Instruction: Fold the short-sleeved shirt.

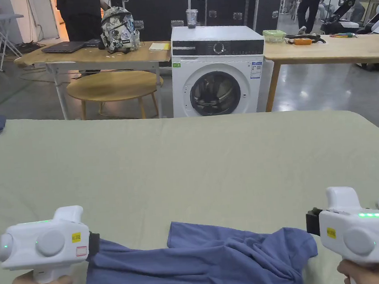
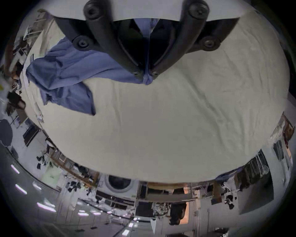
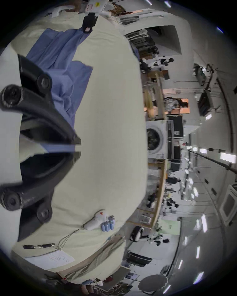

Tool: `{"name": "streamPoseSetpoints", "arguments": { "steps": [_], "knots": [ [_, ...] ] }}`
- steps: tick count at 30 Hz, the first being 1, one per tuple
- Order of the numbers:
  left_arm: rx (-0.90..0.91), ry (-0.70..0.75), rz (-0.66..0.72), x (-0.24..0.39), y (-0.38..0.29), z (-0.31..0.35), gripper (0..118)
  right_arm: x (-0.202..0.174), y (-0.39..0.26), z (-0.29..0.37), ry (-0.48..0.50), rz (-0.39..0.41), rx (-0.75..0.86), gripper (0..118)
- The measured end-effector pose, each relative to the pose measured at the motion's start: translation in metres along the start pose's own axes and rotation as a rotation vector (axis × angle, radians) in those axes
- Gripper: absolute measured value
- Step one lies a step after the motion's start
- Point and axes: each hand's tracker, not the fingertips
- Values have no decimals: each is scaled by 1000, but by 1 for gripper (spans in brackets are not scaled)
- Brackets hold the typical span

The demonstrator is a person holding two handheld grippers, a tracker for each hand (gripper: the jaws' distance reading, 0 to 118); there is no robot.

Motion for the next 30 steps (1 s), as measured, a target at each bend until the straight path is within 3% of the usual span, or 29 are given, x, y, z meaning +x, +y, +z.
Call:
{"name": "streamPoseSetpoints", "arguments": {
  "steps": [2,4,8,11,12,13,14,15,19,23,27,30],
  "knots": [
    [31,-8,3,0,1,11,0,14,9,-31,12,19,-83,42],
    [38,-6,10,-1,1,18,0,17,11,-51,30,31,-143,61],
    [46,-8,16,2,-4,28,0,13,4,-94,42,95,-280,70],
    [41,-3,21,6,-9,30,0,4,-9,-113,97,77,-368,70],
    [38,-2,21,6,-11,30,0,2,-12,-115,96,75,-361,66],
    [38,0,19,6,-13,31,0,-4,-16,-109,103,76,-356,52],
    [38,3,16,6,-9,26,0,-7,-18,-107,119,75,-343,18],
    [35,5,14,6,-10,27,0,-10,-19,-105,120,78,-322,4],
    [49,0,5,2,-6,28,0,-17,-18,-88,75,110,-232,3],
    [87,-1,8,2,-2,43,0,-12,-4,-56,93,25,-111,2],
    [134,4,2,-4,8,66,0,-14,19,-15,66,80,23,2],
    [179,23,5,-13,19,86,0,-12,39,7,56,75,104,2]
  ]
}}
